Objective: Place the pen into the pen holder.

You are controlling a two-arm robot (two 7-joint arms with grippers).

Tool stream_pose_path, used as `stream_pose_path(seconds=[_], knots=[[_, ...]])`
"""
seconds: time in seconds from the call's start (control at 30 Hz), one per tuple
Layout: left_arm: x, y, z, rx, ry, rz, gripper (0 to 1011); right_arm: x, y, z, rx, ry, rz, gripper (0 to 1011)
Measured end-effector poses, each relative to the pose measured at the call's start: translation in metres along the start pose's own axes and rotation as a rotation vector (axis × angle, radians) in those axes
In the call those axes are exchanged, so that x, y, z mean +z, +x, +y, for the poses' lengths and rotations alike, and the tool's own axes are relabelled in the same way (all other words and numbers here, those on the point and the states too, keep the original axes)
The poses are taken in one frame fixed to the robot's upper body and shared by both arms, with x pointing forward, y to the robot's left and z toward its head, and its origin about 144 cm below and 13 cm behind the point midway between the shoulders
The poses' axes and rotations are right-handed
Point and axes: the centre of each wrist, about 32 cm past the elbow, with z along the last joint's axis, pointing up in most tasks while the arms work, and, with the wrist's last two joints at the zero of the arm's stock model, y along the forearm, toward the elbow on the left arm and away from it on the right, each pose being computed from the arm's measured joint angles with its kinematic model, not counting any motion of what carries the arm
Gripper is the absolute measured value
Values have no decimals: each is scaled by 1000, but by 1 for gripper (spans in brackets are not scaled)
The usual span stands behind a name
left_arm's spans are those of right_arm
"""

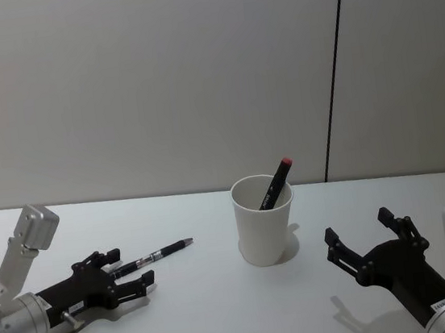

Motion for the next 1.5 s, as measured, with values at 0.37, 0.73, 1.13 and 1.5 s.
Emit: stream_pose_path(seconds=[0.37,0.73,1.13,1.5], knots=[[0,1,1,-11,36,6,1000,0,0,0,0,0,0,1001],[1,1,2,-14,59,8,1000,0,0,0,0,0,0,1001],[0,1,2,-12,66,8,1000,0,0,0,0,0,0,1001],[-1,1,4,8,48,29,1000,0,0,0,0,0,0,1001]])
